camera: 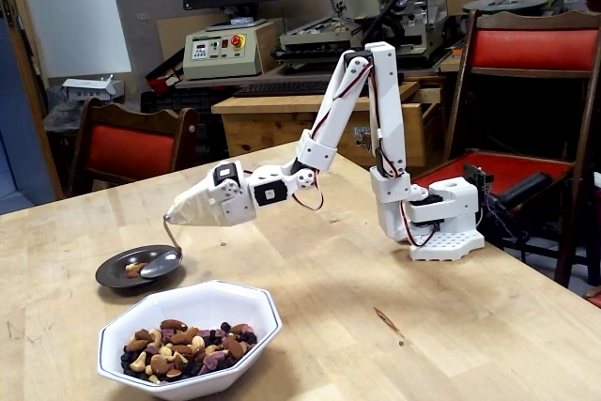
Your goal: Use spoon to take food
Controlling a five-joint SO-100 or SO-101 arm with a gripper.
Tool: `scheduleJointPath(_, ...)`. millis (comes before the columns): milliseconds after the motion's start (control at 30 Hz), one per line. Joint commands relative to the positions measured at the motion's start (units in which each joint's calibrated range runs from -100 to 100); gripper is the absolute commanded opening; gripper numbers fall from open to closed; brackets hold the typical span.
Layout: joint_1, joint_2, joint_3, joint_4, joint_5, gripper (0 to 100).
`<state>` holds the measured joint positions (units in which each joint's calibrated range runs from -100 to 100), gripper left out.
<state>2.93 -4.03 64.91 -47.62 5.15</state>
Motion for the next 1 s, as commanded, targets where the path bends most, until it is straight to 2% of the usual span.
scheduleJointPath(0,-0.78,-6.19,-5.79,-1.55,-0.29,4)
scheduleJointPath(533,-0.86,-6.79,-6.59,-1.47,-0.44,4)
scheduleJointPath(967,-0.86,-6.88,-6.59,-1.47,-7.67,4)
